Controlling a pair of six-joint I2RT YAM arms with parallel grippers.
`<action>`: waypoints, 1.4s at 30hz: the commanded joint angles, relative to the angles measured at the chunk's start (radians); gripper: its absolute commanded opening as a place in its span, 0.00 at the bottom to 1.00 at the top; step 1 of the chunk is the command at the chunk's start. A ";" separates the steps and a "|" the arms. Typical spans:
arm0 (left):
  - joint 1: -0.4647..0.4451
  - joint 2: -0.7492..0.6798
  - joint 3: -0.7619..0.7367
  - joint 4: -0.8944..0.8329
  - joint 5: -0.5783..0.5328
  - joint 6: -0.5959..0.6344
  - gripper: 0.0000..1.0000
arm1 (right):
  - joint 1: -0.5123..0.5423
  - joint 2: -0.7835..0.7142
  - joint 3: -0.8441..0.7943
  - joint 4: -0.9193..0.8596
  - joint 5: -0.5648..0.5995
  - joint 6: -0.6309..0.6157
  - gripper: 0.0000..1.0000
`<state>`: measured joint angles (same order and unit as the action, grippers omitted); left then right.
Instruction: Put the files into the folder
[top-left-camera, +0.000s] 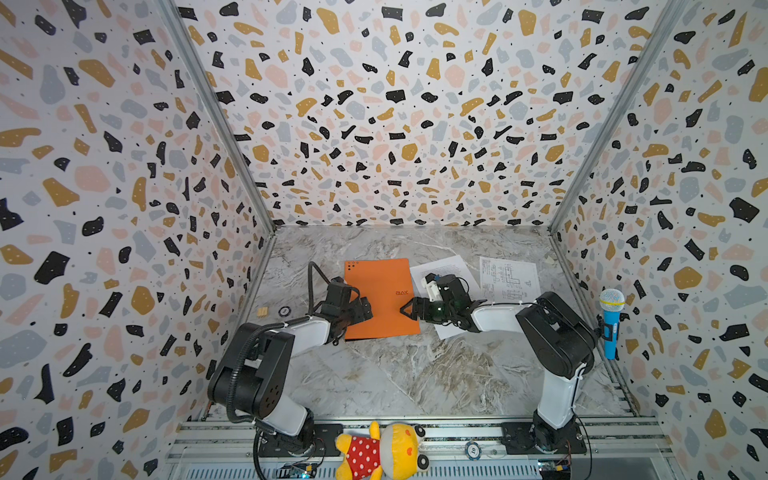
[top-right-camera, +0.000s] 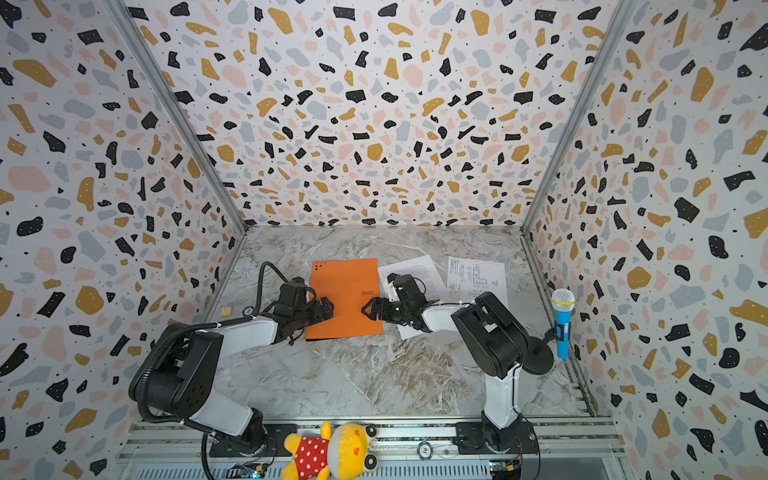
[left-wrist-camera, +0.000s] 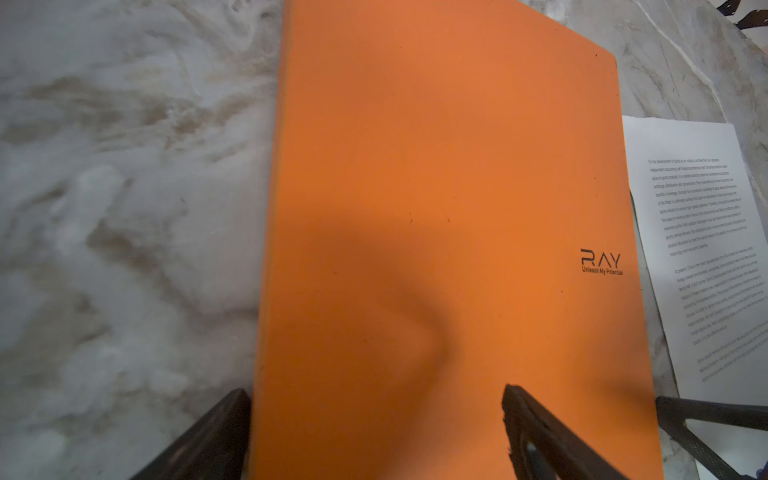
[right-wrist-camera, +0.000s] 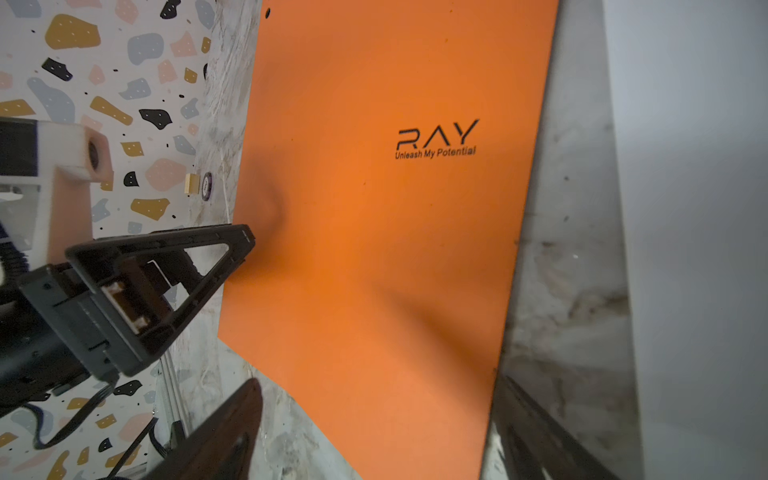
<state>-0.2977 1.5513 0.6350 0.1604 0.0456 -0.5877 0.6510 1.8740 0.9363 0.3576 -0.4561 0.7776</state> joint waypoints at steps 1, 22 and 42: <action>-0.017 -0.012 -0.017 0.047 0.046 -0.008 0.93 | 0.012 -0.070 -0.010 0.051 -0.059 0.045 0.87; -0.045 -0.114 -0.095 0.084 0.061 -0.053 0.94 | 0.017 -0.221 -0.111 0.118 -0.069 0.127 0.87; -0.107 -0.194 -0.181 0.295 0.115 -0.118 0.95 | 0.016 -0.352 -0.214 0.147 -0.075 0.223 0.75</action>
<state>-0.3988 1.3880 0.4755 0.3351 0.1215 -0.6888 0.6590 1.5501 0.7296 0.4625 -0.4992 0.9684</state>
